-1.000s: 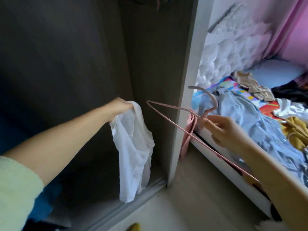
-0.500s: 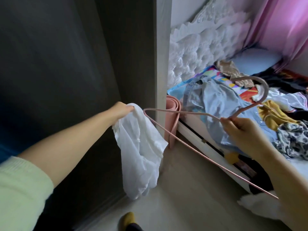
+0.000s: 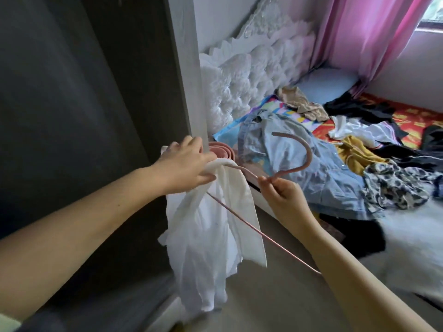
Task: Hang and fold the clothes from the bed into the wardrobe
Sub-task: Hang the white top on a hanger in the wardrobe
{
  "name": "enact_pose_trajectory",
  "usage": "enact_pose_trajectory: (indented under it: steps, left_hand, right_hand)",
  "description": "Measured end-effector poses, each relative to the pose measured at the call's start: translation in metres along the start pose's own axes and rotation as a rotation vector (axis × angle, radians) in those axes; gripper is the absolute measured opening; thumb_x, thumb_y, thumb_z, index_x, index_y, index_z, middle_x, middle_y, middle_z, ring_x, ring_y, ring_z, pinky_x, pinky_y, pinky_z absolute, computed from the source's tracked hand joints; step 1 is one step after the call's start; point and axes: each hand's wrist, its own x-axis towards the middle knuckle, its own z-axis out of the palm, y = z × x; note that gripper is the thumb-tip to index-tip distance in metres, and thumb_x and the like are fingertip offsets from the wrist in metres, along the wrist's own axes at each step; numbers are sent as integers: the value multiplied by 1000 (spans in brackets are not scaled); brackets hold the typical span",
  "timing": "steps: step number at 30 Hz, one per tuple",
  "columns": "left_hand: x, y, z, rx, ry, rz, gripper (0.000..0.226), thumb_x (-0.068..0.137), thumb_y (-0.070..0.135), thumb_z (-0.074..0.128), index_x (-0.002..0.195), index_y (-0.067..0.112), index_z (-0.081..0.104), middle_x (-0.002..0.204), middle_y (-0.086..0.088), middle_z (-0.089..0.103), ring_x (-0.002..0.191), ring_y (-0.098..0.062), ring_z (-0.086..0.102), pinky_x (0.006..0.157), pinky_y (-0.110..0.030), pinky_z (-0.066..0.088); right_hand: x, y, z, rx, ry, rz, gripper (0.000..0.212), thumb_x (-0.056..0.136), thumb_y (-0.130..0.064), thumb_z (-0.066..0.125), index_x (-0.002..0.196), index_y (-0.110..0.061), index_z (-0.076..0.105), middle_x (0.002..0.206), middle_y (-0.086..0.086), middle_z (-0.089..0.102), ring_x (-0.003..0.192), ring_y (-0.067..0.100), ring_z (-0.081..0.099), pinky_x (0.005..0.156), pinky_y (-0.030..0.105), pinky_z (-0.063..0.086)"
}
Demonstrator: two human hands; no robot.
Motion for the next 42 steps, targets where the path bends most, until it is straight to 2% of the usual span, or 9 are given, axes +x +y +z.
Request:
enact_pose_trajectory:
  steps: [2,7,10,13,16,20,23,31,42]
  left_hand:
    - [-1,-10,-7,40,46,106,26,94,45,47,112,28,55,115,0,42,109,-17,39,94,-35,35]
    - [-15,-32,-33,-781,-58,113,7,89,37,55,83,41,58,81,17,61,82,0,61,65,-16,49]
    - [-18,-41,-45,-932,-31,117,17,78,45,56,93,40,61,86,20,65,89,1,62,67,-15,54]
    - [-15,-39,-53,-942,-97,152,18,74,43,59,91,38,63,81,24,65,88,0,63,63,-12,52]
    - [-15,-34,-56,-967,-114,140,20,68,44,61,86,35,64,75,23,65,87,-2,63,59,-11,50]
    - [-22,-46,-50,-908,-63,111,19,71,49,59,85,38,64,74,28,65,84,-3,65,58,-12,50]
    - [-30,-61,-40,-785,-31,100,25,72,61,52,80,40,62,74,25,65,78,-5,65,60,-18,53]
    - [-28,-84,-28,-421,218,86,51,81,76,33,62,33,53,61,13,58,60,-9,58,53,-24,43]
    - [-10,-49,-9,-26,483,-24,18,74,11,77,72,8,59,54,-10,57,43,-37,54,46,-33,44]
  right_hand:
    - [-3,-9,-2,168,-161,1,49,92,-35,53,60,2,55,49,-4,37,45,4,31,47,16,27]
    - [18,14,-32,869,-741,318,52,66,-53,77,98,-12,74,88,10,68,86,21,67,74,36,56]
    - [17,56,-12,508,-665,448,55,68,-40,82,117,-22,64,123,11,62,111,17,62,92,41,53]
    - [0,54,45,82,-800,212,66,75,-54,71,132,-30,47,137,-6,50,124,7,48,105,24,41]
    - [6,34,87,-121,-617,30,24,92,-32,59,110,-16,65,112,-4,65,100,10,60,89,20,49]
    - [33,36,68,-132,-236,64,14,94,-12,49,87,-12,61,74,-4,58,63,3,53,54,9,40]
    - [48,36,27,-76,-180,22,11,95,-16,54,97,-11,64,80,0,64,66,3,59,66,18,47]
    - [76,30,-51,-843,-386,-34,25,92,-27,54,115,-31,64,88,-4,63,75,14,56,63,28,43]
    - [70,55,-58,-985,-120,80,24,83,-3,46,103,-14,54,88,5,45,86,33,59,65,35,45]
